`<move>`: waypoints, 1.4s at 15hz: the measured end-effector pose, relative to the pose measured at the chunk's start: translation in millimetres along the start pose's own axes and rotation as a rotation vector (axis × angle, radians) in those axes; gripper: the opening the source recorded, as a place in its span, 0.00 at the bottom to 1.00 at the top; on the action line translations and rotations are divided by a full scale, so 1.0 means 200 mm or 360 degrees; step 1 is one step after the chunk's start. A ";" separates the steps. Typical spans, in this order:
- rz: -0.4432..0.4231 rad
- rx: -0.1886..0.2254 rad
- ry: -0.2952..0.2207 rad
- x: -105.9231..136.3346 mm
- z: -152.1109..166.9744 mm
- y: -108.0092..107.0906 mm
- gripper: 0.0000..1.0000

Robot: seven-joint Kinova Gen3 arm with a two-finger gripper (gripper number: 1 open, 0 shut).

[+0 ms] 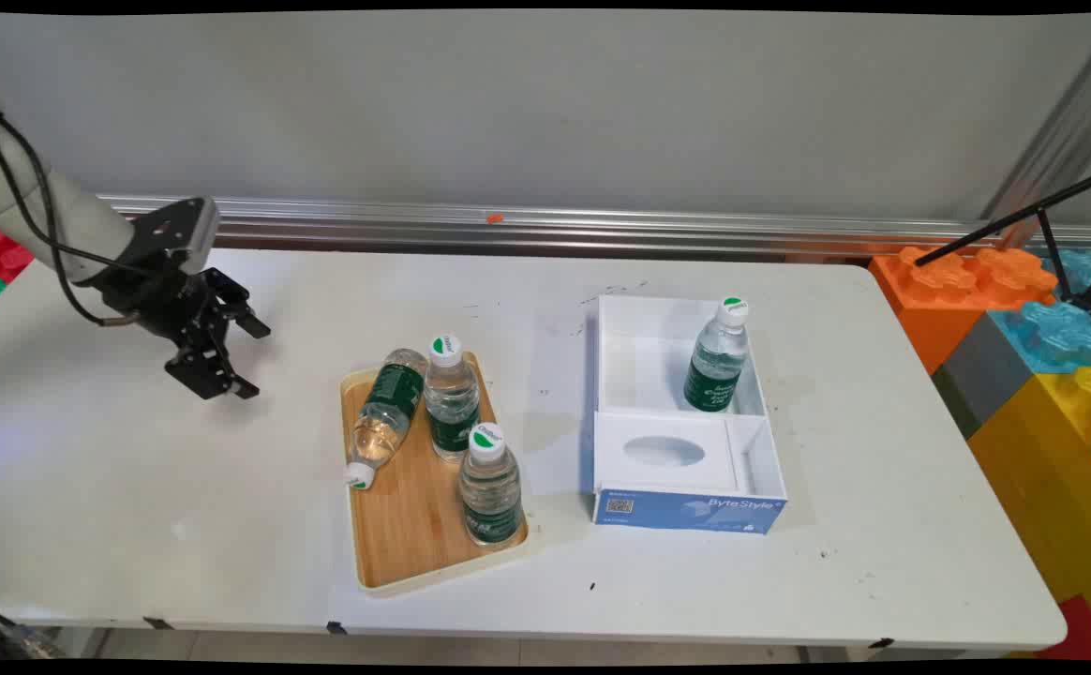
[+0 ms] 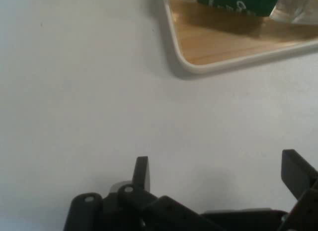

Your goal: Pick up the green bottle from the white box

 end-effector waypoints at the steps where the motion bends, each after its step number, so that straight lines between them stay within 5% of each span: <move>1: -0.0006 0.0000 0.0016 0.02 0.01 -0.01 1.00; 5: -0.0073 0.0030 0.0210 0.17 0.01 -0.05 1.00; 10: -0.0112 0.0101 0.0540 0.59 -0.06 -0.11 1.00; 16: -0.0116 0.0138 0.0694 1.18 -0.12 -0.08 1.00; 21: -0.0177 0.0191 0.0696 1.66 -0.16 0.09 1.00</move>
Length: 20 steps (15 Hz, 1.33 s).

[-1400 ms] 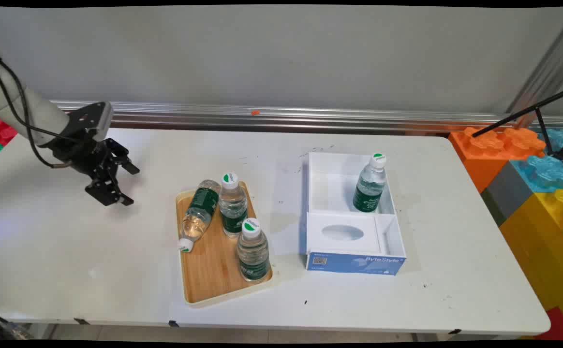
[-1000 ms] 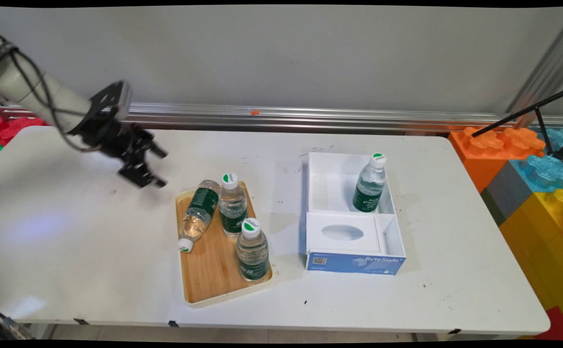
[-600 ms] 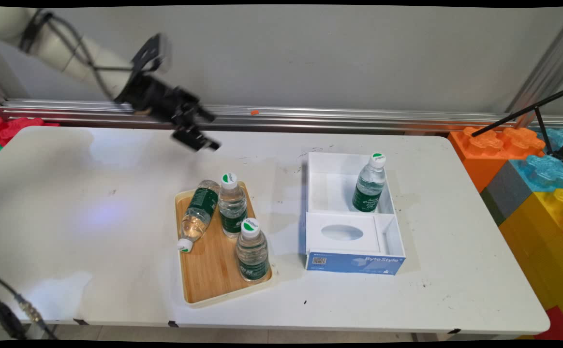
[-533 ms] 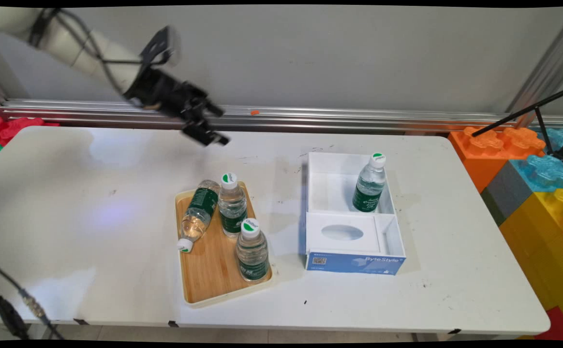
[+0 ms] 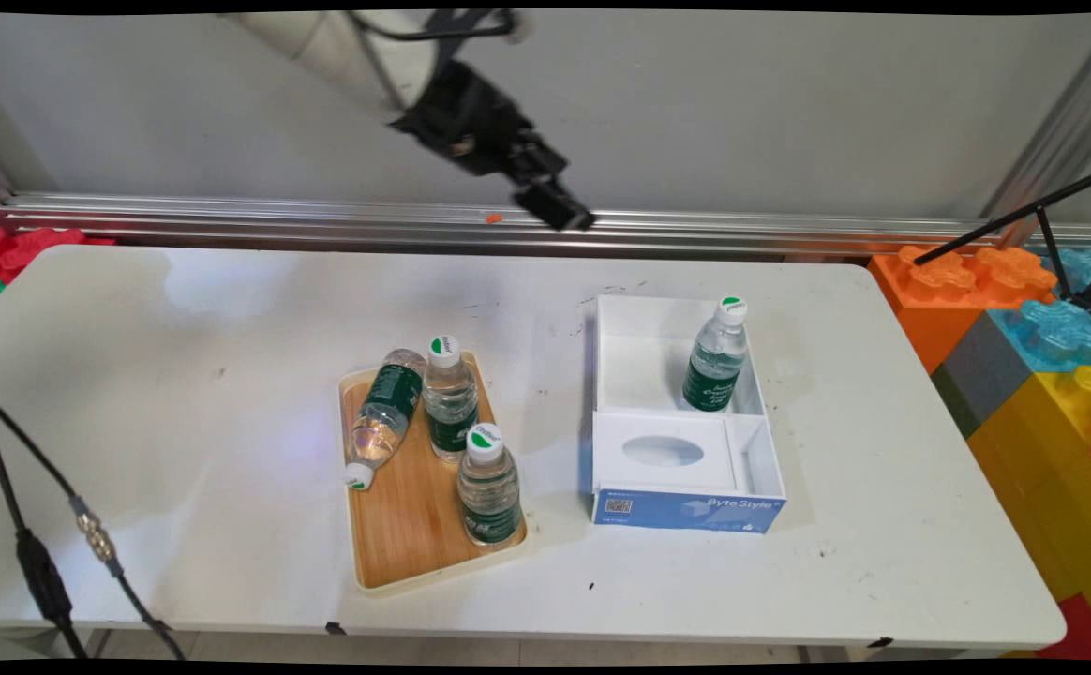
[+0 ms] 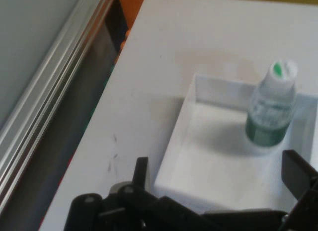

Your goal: Pick up the green bottle from the white box

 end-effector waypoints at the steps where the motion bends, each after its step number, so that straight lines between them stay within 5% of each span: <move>1: -0.0028 0.0014 -0.0015 0.07 0.03 0.07 1.00; 10: -0.0289 0.0086 -0.0243 0.27 0.37 0.51 1.00; 20: -0.0332 0.0078 -0.0285 0.21 0.83 0.63 1.00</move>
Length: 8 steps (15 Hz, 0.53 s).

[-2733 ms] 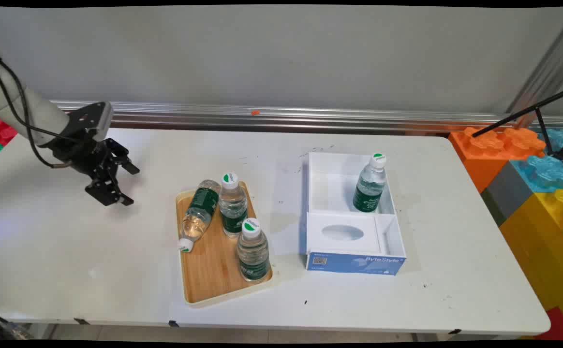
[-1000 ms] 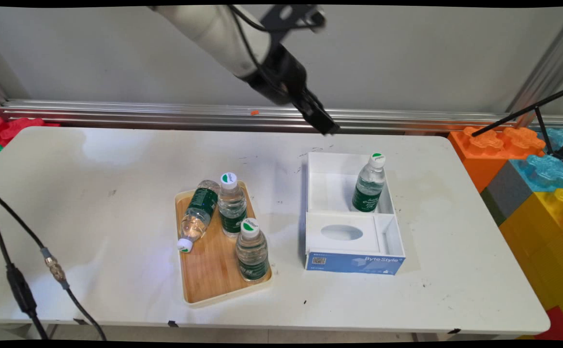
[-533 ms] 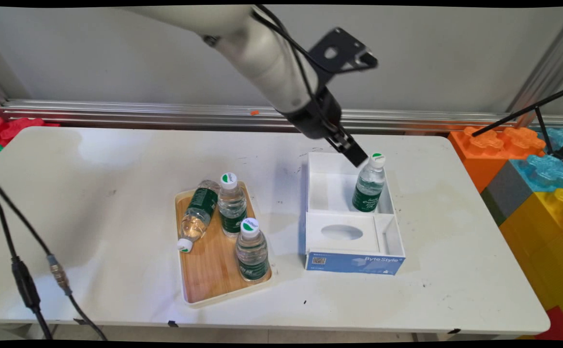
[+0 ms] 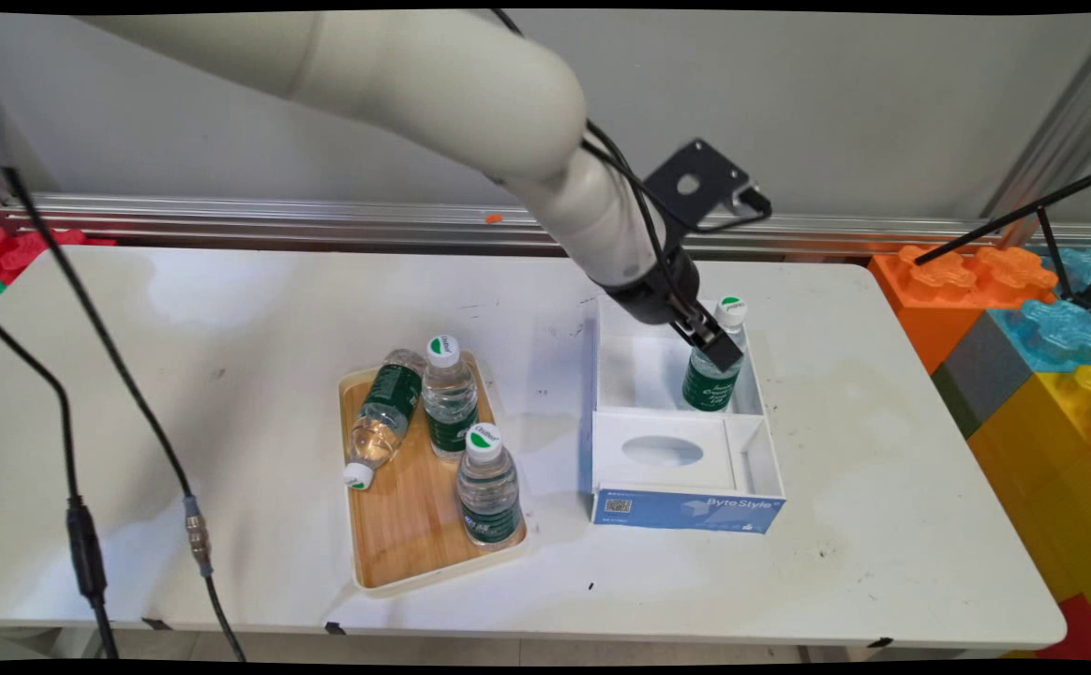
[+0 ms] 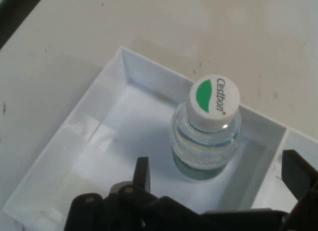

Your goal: Pick up the green bottle from the white box

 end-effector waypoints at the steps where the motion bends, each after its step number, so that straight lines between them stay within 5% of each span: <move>1: -0.0003 -0.0001 0.0002 -0.01 0.04 0.00 1.00; 8: -0.0007 -0.0006 0.0032 -0.03 0.30 0.00 1.00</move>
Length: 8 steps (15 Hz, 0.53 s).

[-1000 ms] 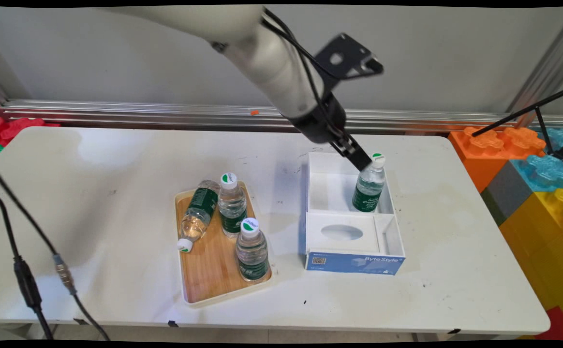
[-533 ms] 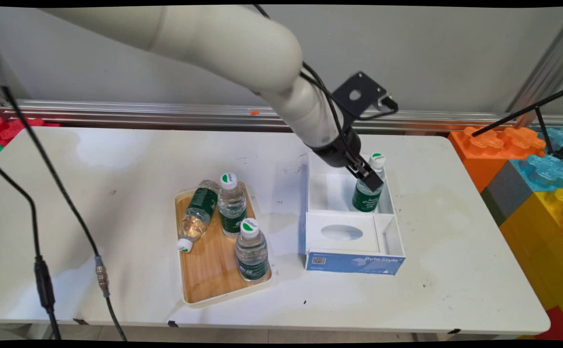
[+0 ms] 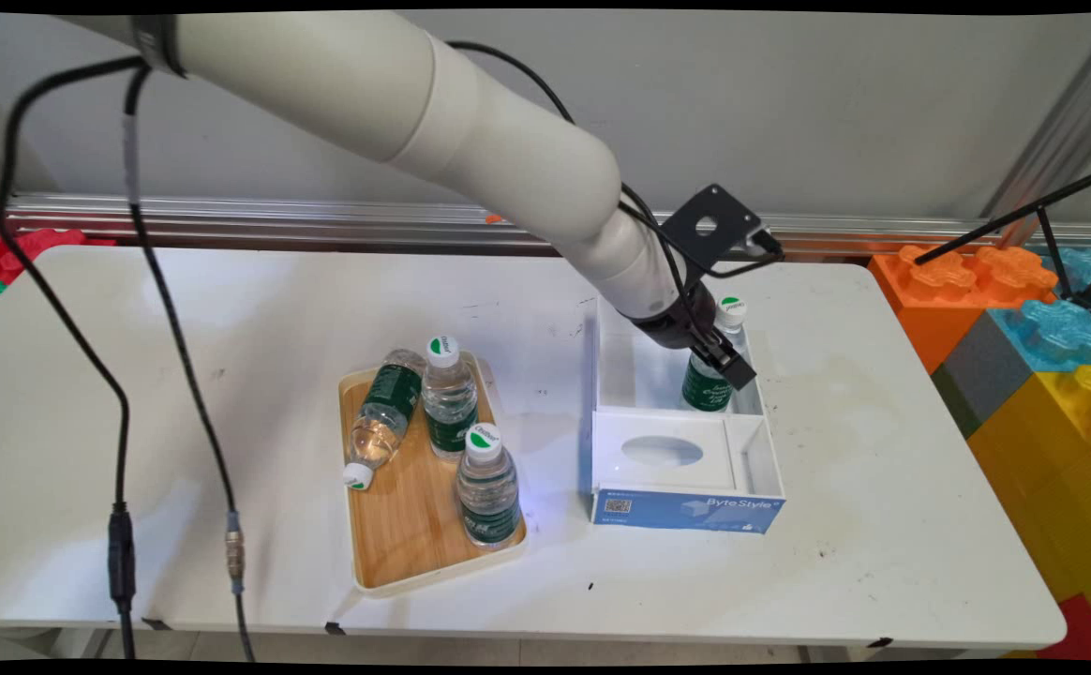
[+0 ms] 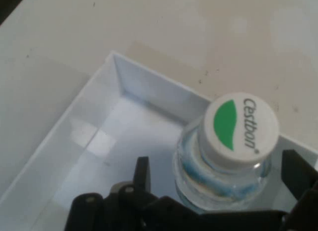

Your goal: Pick up the green bottle from the white box, then place the picked object on the tray

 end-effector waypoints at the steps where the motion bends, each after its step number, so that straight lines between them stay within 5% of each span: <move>1: 0.0007 0.0000 -0.0003 -0.01 0.02 0.00 1.00; 2: 0.0016 0.0001 -0.0008 -0.02 0.03 0.00 0.00; 8: 0.0059 -0.0011 0.0044 -0.04 0.06 -0.01 0.00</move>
